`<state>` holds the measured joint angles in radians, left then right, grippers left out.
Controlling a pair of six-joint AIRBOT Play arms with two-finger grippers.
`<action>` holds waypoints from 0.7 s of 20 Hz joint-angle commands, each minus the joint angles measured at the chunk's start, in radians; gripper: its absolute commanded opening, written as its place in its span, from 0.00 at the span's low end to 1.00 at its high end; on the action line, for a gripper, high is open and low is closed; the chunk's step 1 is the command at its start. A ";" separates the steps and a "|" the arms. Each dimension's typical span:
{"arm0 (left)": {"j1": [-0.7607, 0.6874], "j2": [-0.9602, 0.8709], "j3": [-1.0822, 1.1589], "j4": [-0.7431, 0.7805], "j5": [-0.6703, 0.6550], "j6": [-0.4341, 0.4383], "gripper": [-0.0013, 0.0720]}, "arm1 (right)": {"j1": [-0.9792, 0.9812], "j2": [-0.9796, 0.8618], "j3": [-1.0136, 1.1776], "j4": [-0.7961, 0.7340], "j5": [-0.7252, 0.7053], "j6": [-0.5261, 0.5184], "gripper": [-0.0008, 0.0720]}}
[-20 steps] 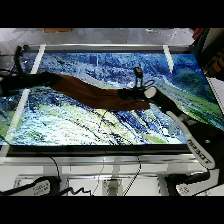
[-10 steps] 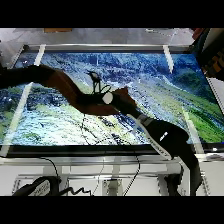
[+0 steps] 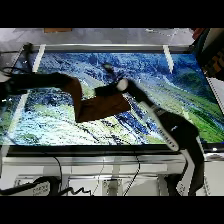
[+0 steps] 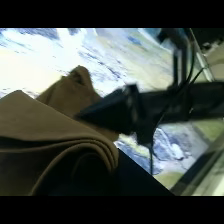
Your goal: Fold the clothes and pants, and hang the long-sleeved shirts on hangers.
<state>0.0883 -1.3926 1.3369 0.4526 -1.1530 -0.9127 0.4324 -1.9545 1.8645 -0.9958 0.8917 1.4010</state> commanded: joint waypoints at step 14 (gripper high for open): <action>-0.520 -0.332 0.002 -0.462 0.526 0.166 0.98 | -0.556 0.116 0.002 -0.028 0.449 -0.116 0.71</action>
<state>-0.4297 -1.7184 1.3380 0.0113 -0.6415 -0.7586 -0.1078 -1.8370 1.8664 -1.0252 1.3872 1.2541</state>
